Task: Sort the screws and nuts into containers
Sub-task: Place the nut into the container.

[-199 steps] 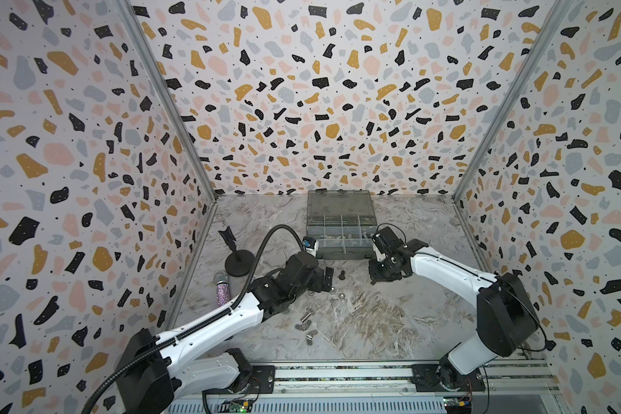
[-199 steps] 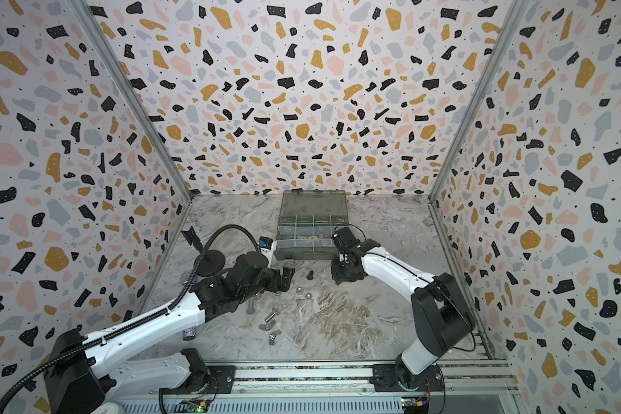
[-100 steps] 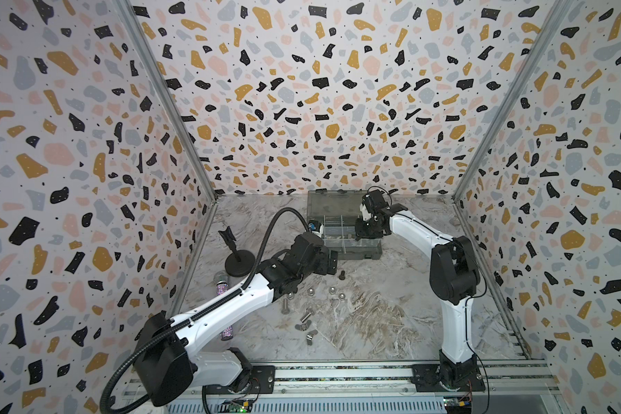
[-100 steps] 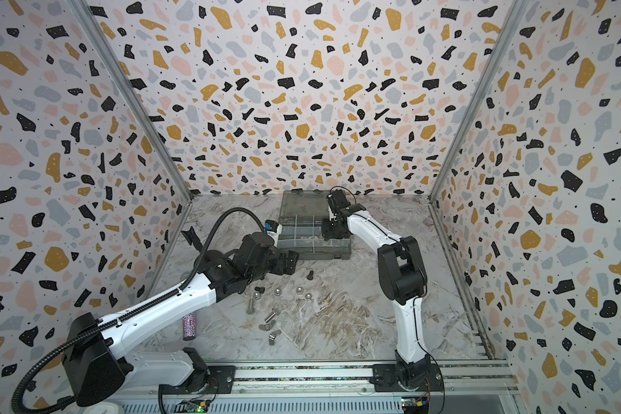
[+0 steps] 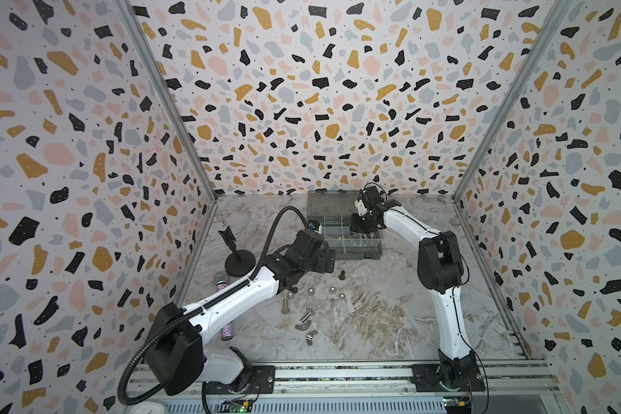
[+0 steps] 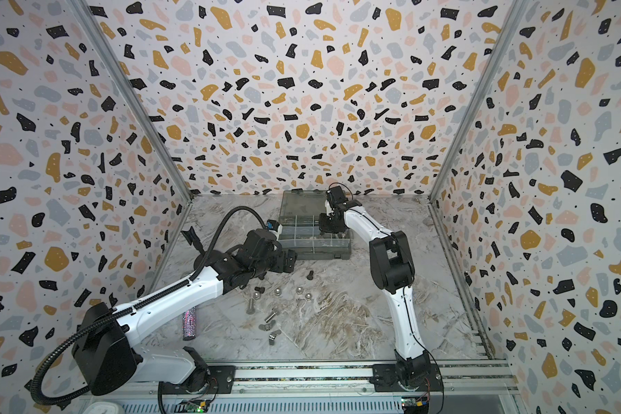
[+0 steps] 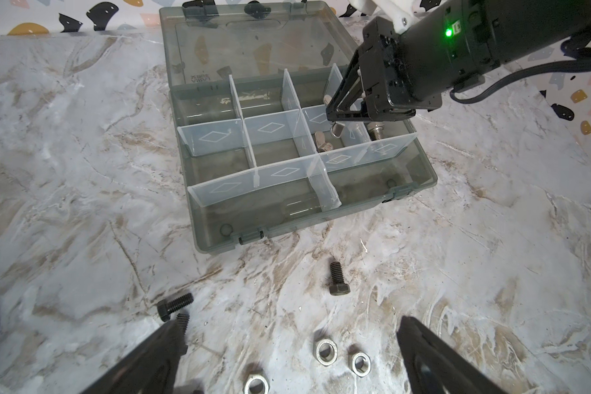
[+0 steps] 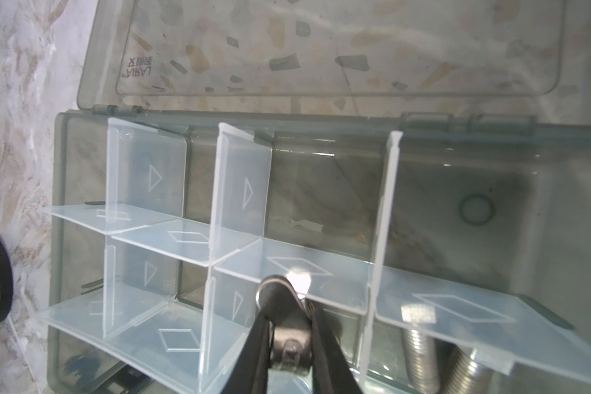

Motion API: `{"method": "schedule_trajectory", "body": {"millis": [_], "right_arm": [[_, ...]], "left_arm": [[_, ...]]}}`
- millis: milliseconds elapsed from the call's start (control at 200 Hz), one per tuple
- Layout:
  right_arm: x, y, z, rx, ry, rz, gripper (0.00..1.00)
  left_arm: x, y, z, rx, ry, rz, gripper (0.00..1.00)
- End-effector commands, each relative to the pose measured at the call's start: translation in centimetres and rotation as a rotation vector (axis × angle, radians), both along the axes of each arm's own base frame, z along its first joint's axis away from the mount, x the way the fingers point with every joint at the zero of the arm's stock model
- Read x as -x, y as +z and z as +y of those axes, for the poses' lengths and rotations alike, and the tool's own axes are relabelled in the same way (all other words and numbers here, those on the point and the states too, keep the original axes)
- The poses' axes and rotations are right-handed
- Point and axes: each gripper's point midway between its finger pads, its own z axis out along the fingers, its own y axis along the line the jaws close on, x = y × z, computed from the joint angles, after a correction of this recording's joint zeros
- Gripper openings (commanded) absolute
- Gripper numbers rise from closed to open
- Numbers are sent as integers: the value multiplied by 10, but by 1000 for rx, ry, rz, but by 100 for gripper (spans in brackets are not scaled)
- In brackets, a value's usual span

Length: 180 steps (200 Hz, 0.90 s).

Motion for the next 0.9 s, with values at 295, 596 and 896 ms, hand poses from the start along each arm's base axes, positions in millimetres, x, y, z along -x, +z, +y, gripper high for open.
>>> {"method": "schedule_trajectory", "body": {"millis": [295,596,896], "right_arm": [[12,63,-2,7,44,-111,40],[83,82,6,11,137,-119,48],[183,43,7,-8,216,-27,48]], "left_arm": [[3,7,3,25,-5,-7,100],[39,-35,29,51,38,78,100],[61,-55,52,92,119,97,98]]}}
